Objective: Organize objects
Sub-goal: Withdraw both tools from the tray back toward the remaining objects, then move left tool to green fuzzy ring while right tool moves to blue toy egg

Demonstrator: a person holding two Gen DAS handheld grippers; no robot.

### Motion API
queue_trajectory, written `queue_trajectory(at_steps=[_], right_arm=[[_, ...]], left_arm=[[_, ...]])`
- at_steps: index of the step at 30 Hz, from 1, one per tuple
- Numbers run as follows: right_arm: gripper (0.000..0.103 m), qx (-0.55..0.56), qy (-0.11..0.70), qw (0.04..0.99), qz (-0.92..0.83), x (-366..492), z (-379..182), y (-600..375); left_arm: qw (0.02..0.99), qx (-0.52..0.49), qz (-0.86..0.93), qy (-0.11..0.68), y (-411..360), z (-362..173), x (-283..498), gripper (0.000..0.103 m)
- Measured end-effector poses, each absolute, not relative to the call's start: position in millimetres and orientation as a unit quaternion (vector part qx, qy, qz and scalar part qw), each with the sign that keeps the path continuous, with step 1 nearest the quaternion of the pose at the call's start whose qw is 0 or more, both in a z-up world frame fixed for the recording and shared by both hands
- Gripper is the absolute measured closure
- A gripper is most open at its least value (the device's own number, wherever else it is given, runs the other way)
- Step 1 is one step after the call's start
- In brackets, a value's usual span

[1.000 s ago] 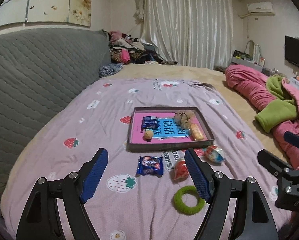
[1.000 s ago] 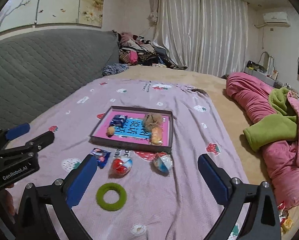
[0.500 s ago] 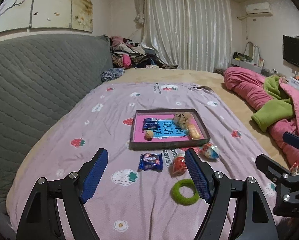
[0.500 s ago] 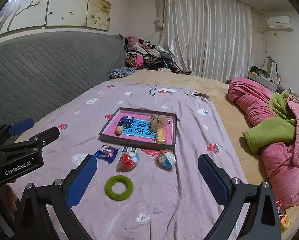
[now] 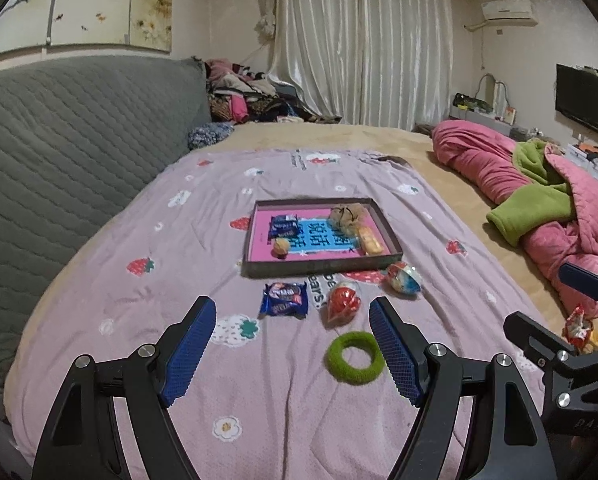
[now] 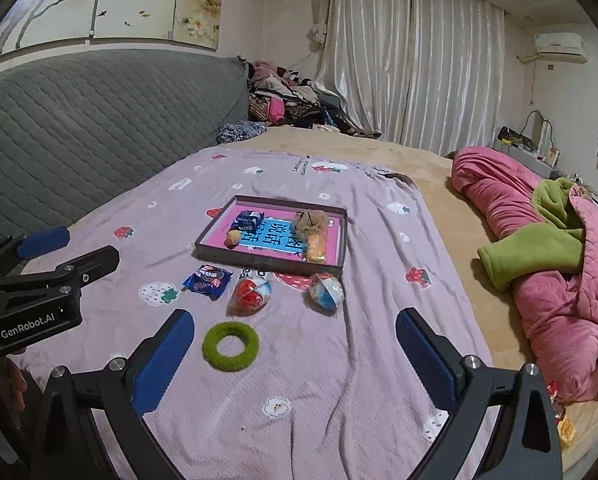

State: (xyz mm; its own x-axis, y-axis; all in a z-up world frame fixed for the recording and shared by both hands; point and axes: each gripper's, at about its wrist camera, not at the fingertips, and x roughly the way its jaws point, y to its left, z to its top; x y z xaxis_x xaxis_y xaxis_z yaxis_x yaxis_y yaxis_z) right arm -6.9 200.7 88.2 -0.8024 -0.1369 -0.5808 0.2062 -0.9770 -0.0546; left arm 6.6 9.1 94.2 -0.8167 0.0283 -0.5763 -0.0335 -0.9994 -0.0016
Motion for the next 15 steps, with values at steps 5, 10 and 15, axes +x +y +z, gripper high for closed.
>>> queue_trajectory(at_steps=[5, 10, 15], right_arm=[[0.001, 0.308, 0.058, 0.089, -0.946, -5.4, 82.3, 202.6], [0.001, 0.318, 0.061, 0.09, -0.942, -6.8, 71.6, 201.2], [0.001, 0.329, 0.063, 0.088, -0.938, -10.1, 59.2, 201.2]], left_arm=[[0.022, -0.313, 0.949, 0.005, 8.8, 83.1, 3.6, 0.023], [0.022, -0.329, 0.944, 0.004, 7.2, 66.6, -1.0, 0.023], [0.026, -0.343, 0.939, 0.006, 8.2, 50.3, -4.7, 0.023]])
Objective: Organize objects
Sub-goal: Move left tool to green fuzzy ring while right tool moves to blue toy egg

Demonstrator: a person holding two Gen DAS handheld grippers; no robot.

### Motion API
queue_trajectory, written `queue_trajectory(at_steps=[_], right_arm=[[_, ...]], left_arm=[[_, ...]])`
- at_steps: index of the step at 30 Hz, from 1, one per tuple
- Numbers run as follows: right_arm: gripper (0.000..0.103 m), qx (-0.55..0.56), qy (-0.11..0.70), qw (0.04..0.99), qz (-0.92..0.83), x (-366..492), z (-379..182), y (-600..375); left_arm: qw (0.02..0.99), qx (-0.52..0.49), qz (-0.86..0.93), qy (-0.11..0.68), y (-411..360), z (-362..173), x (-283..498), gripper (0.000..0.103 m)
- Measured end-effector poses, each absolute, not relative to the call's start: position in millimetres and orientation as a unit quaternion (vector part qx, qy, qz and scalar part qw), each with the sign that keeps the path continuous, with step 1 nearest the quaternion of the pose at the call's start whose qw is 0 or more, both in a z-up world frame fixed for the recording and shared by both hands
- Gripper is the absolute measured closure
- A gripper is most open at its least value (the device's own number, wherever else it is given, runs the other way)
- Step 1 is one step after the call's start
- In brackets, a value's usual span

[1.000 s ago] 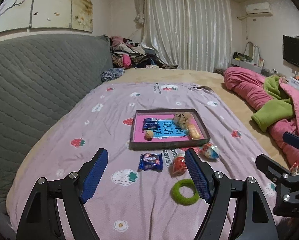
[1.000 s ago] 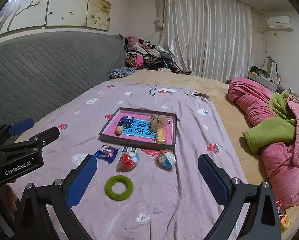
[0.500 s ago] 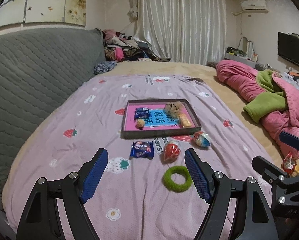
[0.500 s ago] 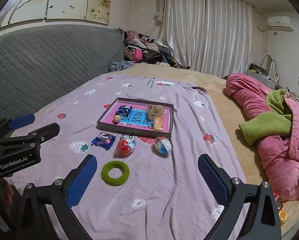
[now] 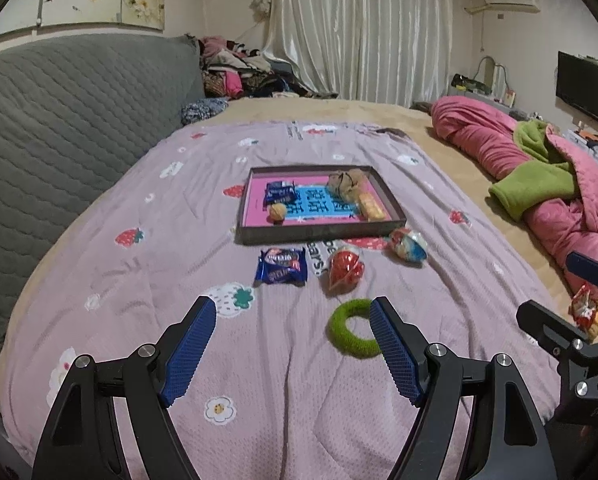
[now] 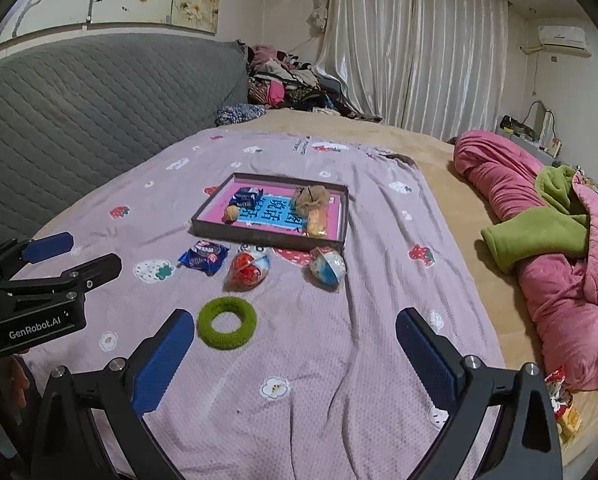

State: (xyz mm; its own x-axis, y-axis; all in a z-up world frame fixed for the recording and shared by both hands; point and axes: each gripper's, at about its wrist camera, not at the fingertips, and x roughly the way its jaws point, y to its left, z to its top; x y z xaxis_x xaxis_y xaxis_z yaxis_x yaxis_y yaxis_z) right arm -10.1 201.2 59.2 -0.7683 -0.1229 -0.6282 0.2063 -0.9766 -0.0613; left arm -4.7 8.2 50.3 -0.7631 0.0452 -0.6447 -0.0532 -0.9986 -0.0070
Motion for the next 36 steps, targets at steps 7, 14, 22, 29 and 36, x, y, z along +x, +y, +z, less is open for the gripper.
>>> queue_trajectory(at_steps=[7, 14, 22, 29, 36], right_arm=[[0.001, 0.334, 0.052, 0.085, -0.937, -15.4, 50.0, 207.1], [0.001, 0.343, 0.052, 0.082, -0.934, -21.0, 38.8, 210.6], [0.001, 0.35, 0.052, 0.079, -0.932, -27.8, 27.8, 214.9], [0.001, 0.363, 0.055, 0.079, -0.927, -37.9, 14.5, 217.0], [0.001, 0.371, 0.055, 0.079, -0.924, -49.8, 2.8, 219.2]], left_arm=[[0.04, -0.37, 0.928, 0.012, 17.8, 27.6, -11.9, 0.023], [0.053, -0.386, 0.921, 0.017, 28.1, 12.7, -17.6, 0.023], [0.065, -0.397, 0.915, 0.02, 35.6, 1.2, -23.5, 0.023], [0.068, -0.41, 0.909, 0.021, 39.2, -12.4, -32.1, 0.023], [0.069, -0.427, 0.901, 0.017, 42.1, -28.7, -47.7, 0.023]])
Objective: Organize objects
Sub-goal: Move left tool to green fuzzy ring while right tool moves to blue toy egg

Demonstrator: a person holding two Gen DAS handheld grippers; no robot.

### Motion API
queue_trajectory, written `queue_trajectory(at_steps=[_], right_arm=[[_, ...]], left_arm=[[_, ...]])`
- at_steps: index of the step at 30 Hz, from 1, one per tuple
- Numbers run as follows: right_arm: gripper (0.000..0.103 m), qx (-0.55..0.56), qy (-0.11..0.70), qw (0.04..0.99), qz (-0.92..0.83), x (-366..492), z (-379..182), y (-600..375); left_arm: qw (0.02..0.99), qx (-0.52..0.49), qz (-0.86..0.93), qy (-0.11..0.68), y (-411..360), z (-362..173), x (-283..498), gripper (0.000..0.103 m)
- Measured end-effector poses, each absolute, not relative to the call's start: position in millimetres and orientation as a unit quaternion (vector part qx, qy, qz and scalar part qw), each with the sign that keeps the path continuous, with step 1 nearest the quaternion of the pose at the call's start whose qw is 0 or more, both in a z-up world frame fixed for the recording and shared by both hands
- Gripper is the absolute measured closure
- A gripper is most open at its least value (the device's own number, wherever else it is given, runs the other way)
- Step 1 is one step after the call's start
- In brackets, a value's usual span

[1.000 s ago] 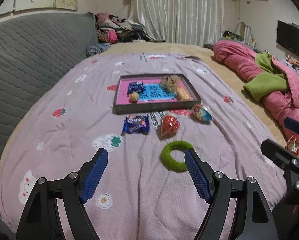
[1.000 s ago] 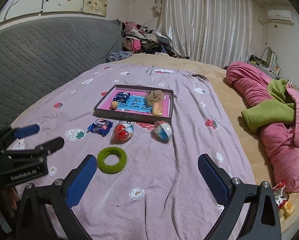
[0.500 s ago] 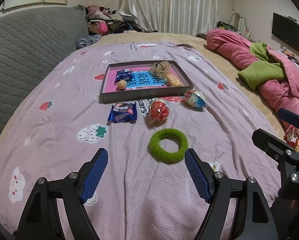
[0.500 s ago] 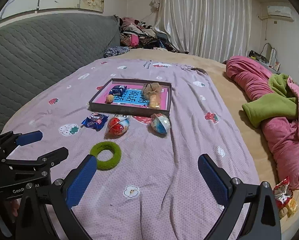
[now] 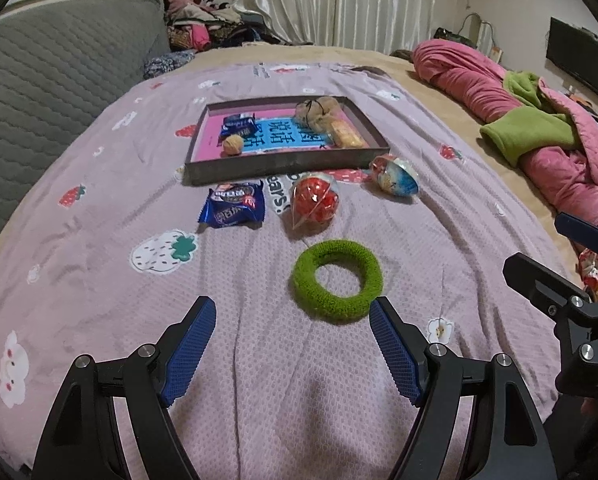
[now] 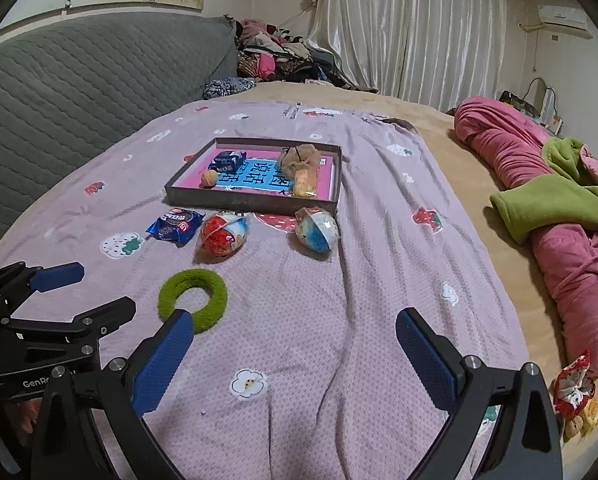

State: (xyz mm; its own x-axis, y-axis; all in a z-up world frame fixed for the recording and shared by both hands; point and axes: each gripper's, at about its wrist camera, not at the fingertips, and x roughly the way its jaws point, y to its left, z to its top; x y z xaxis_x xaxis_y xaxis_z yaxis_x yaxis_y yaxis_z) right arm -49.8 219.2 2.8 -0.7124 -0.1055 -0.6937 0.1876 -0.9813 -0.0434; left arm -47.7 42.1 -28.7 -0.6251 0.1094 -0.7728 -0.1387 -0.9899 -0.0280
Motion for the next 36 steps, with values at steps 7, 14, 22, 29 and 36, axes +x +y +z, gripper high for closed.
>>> queue_trajectory(at_steps=[7, 14, 22, 29, 36], right_arm=[[0.001, 0.376, 0.055, 0.075, -0.922, -65.5, -5.3, 222.3], [0.001, 0.378, 0.063, 0.076, -0.921, -87.2, -9.7, 224.6], [0.001, 0.383, 0.063, 0.078, -0.918, -108.3, -18.9, 228.3], [0.001, 0.382, 0.074, 0.079, -0.918, -128.7, -25.4, 231.9], [0.001, 0.381, 0.081, 0.087, -0.917, -151.2, -32.7, 232.8]], left_arm=[[0.067, -0.438, 0.896, 0.019, 44.4, -41.3, -64.4, 0.023], [0.067, -0.449, 0.891, 0.014, 46.2, -53.8, -81.3, 0.023], [0.066, -0.46, 0.885, 0.012, 48.1, -67.8, -97.0, 0.023], [0.063, -0.468, 0.881, 0.006, 44.8, -78.5, -109.5, 0.023], [0.06, -0.478, 0.876, 0.003, 44.7, -89.9, -121.7, 0.023]])
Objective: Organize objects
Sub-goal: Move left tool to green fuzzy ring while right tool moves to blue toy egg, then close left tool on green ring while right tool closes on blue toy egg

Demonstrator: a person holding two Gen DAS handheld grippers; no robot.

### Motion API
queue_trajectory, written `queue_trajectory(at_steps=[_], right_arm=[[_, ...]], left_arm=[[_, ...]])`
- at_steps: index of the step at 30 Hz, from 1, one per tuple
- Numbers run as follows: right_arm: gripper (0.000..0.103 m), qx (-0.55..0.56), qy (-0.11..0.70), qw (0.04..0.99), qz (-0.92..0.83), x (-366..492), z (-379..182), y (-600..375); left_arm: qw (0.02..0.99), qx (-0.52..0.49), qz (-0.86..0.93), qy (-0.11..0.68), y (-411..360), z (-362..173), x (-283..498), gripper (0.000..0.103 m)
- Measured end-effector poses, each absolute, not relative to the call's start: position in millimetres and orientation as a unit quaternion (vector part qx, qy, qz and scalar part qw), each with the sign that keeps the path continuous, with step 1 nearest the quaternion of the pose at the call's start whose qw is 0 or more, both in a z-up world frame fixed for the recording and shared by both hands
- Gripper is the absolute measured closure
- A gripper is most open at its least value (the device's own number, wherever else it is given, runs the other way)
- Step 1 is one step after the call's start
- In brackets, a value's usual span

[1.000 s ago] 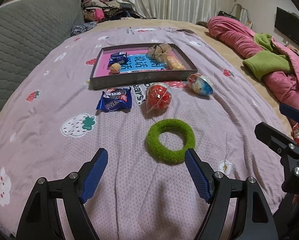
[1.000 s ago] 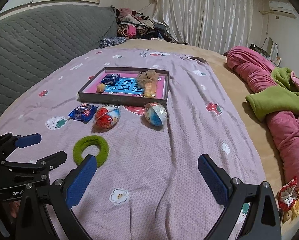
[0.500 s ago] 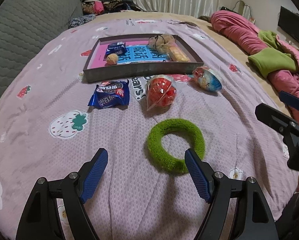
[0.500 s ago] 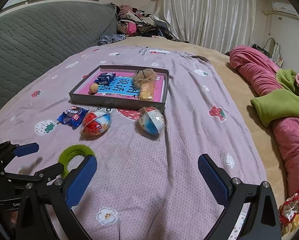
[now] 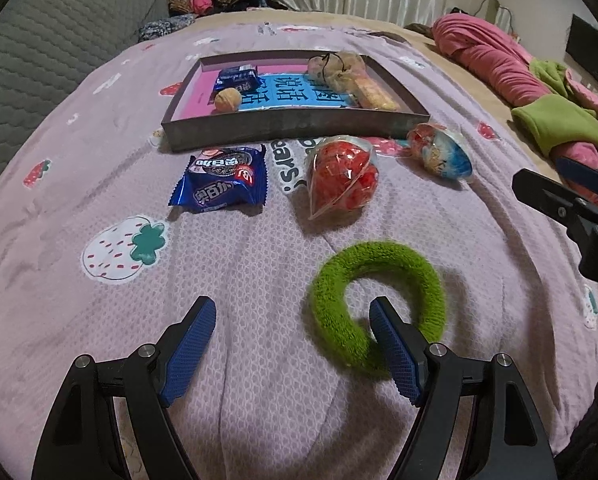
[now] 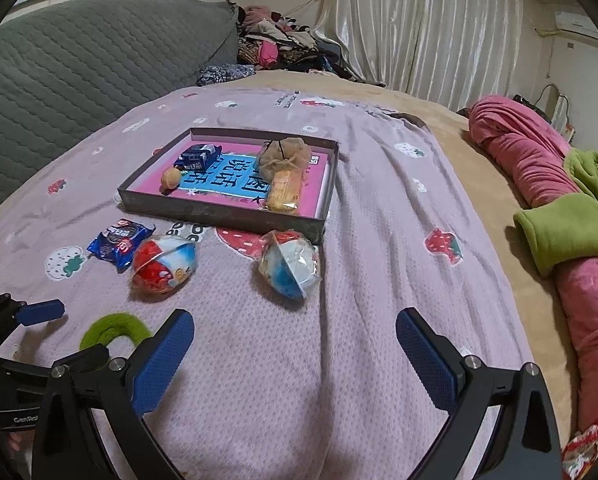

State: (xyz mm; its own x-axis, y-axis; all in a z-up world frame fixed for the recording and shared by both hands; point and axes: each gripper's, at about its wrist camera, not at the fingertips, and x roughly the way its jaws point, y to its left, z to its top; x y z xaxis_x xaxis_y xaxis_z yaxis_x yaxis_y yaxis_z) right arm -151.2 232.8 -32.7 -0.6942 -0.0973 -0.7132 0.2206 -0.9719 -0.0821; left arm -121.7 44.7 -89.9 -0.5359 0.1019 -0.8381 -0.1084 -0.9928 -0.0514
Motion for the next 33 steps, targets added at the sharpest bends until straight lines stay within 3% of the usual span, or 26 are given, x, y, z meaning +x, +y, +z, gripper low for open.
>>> queue_trajectory(at_steps=[8, 27, 29, 33], right_arm=[[0.001, 0.394, 0.065, 0.087, -0.913, -179.7, -50.2, 242.2], [0.002, 0.415, 0.119, 0.099, -0.897, -241.0, -93.2, 224.7], [0.006, 0.413, 0.127, 0.104, -0.896, -241.5, -95.2, 218.5], [0.035, 0.413, 0.134, 0.117, -0.893, -242.2, -97.2, 210.7]], left_arm=[[0.064, -0.485, 0.872, 0.005, 51.6, -101.5, -135.3, 0.023], [0.074, -0.478, 0.875, -0.007, 51.6, -113.7, -155.4, 0.023], [0.075, -0.479, 0.875, -0.007, 51.8, -114.5, -156.6, 0.023], [0.079, -0.481, 0.873, -0.014, 50.6, -115.5, -158.0, 0.023]])
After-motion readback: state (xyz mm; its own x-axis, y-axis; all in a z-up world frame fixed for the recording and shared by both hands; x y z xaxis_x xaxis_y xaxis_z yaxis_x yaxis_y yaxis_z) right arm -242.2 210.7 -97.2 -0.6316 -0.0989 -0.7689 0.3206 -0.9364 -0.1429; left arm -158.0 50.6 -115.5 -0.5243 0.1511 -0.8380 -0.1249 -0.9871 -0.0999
